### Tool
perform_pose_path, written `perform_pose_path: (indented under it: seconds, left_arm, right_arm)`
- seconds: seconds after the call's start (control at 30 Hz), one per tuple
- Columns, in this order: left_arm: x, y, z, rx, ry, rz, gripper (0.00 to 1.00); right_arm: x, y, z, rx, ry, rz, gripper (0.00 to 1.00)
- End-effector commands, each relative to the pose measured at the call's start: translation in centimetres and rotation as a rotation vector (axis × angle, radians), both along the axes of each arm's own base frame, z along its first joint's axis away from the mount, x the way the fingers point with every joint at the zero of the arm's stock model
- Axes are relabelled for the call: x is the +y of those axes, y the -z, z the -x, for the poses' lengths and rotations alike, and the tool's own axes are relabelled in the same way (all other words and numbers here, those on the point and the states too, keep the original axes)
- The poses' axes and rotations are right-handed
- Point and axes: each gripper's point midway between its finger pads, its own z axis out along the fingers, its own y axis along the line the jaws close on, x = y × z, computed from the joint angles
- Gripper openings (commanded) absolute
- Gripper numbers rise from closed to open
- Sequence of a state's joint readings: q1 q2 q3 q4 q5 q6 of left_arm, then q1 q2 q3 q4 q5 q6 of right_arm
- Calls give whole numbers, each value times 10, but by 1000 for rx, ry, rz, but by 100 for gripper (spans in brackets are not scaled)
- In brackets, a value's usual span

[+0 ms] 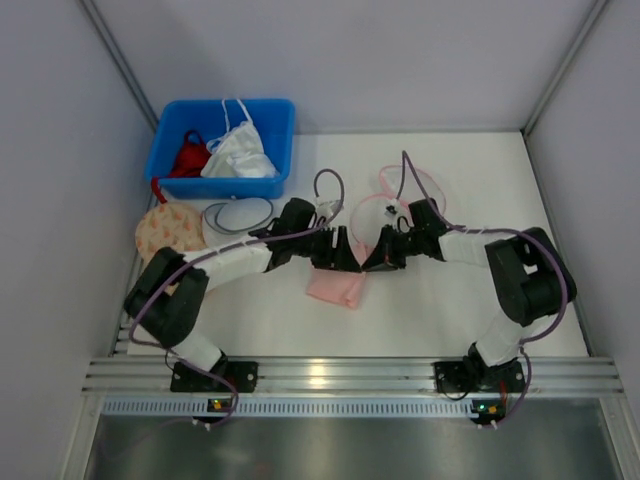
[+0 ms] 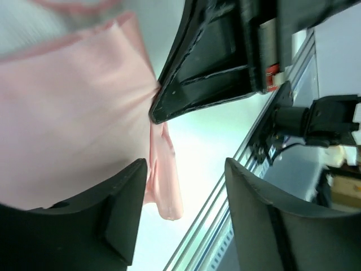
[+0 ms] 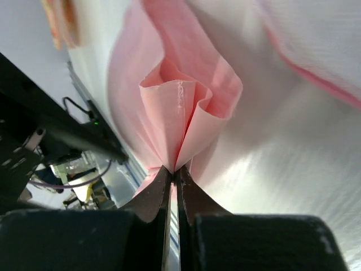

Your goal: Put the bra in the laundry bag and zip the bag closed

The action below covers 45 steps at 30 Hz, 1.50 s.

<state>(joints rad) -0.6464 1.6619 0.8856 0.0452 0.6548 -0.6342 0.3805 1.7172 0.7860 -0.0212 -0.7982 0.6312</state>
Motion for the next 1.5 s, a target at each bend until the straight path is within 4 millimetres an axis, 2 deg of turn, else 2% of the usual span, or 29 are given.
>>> perform_pose_path:
  seconds: [0.0, 0.03, 0.17, 0.2, 0.23, 0.27, 0.33, 0.43, 0.47, 0.5, 0.57, 0.63, 0.73, 0.9, 1.1, 1.23, 1.33, 1.37, 1.43, 1.47]
  left_arm:
    - [23, -54, -21, -334, -29, -46, 65]
    - [28, -60, -24, -386, -34, -68, 69]
    - [49, -80, -43, -635, -17, -212, 72]
    - [54, -81, -50, -674, -37, -270, 73]
    - [55, -77, -45, -677, -13, -313, 73]
    - [53, -86, -48, -710, -3, -329, 73]
    - [50, -84, -37, -699, 32, -388, 73]
    - [38, -92, -26, -735, 73, -422, 74]
    - [35, -94, -23, -755, 84, -433, 81]
    - [25, -94, -13, -788, 127, -435, 85]
    - [20, -95, -16, -835, 112, -493, 87]
    - [14, -94, -12, -859, 115, -520, 88]
    - [19, -87, -24, -898, 91, -612, 88]
    - [32, -65, -46, -933, 68, -788, 88]
    - [38, -39, -50, -918, 78, -855, 86]
    - [39, -32, -49, -928, 67, -828, 78]
    - [42, -27, -48, -897, 33, -799, 56]
    - [43, -26, -48, -886, 31, -798, 42]
    - [46, -28, -49, -875, 13, -784, 27]
    - [46, -28, -48, -868, 17, -775, 9]
  right_arm:
    - [12, -61, -17, -137, -4, -131, 0]
    - [13, -65, -16, -129, 2, -146, 0]
    - [24, -85, -15, -51, 68, -250, 0]
    - [26, -87, -15, -39, 83, -258, 0]
    - [27, -89, -15, -33, 95, -266, 0]
    - [31, -92, -14, -13, 106, -274, 0]
    - [34, -95, -18, -17, 131, -278, 0]
    - [40, -96, -23, 11, 162, -277, 0]
    - [43, -99, -28, 11, 165, -282, 0]
    - [45, -101, -30, 18, 172, -282, 0]
    - [49, -108, -35, 27, 182, -300, 0]
    - [51, -113, -37, 27, 189, -324, 0]
    - [54, -117, -33, 54, 198, -340, 0]
    - [55, -119, -30, 76, 205, -347, 0]
    - [57, -129, -24, 80, 200, -381, 0]
    - [57, -131, -20, 74, 194, -383, 0]
    - [56, -132, -18, 40, 179, -357, 0]
    - [55, -132, -17, 36, 178, -354, 0]
    - [53, -133, -16, 18, 170, -342, 0]
    - [53, -133, -18, 2, 165, -332, 1]
